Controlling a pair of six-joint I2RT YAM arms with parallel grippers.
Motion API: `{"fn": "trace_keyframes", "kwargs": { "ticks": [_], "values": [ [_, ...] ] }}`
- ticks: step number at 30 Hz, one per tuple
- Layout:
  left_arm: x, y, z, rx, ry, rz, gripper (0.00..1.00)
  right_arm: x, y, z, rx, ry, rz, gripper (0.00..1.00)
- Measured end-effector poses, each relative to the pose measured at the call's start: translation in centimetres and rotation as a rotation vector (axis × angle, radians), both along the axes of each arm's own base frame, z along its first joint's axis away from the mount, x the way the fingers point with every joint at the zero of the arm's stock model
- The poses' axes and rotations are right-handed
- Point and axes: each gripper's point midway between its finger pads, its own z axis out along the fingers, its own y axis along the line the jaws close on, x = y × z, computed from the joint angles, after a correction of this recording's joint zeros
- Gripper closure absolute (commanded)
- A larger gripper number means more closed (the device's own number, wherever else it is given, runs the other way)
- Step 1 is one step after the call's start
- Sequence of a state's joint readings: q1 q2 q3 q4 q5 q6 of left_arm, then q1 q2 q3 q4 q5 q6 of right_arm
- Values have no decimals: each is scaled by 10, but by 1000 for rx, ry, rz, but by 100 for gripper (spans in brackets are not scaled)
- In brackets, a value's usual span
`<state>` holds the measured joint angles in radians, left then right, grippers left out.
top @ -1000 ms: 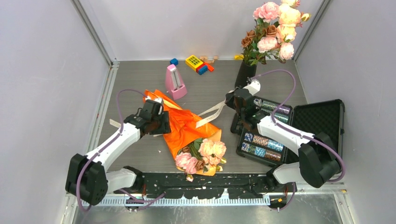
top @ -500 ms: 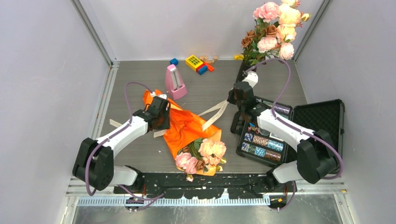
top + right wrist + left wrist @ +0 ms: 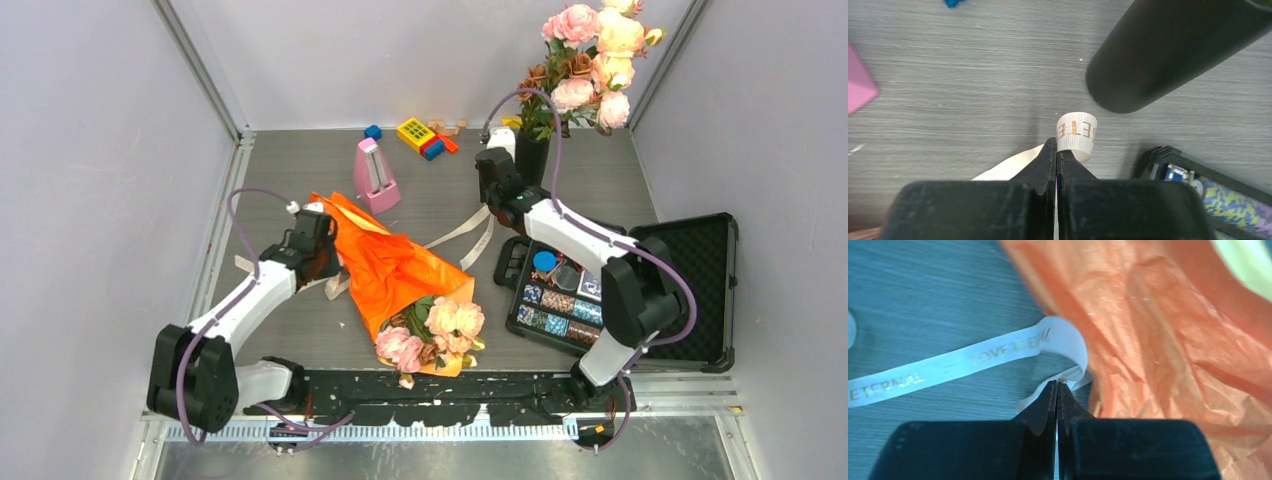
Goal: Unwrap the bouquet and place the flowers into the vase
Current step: Untie the ribbon from the wrapping paper.
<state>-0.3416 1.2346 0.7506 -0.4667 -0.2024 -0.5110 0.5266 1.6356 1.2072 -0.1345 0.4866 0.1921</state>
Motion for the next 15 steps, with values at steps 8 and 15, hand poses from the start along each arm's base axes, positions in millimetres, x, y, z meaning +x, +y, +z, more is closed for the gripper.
{"fn": "trace_keyframes", "kwargs": {
  "ticks": [8,15],
  "values": [
    [-16,36,-11,-125,25,156,82,17,-13,-26,-206,72,-24,43],
    [-31,54,-21,-205,41,277,31,1,-14,-26,-204,145,9,20]
  ]
}}
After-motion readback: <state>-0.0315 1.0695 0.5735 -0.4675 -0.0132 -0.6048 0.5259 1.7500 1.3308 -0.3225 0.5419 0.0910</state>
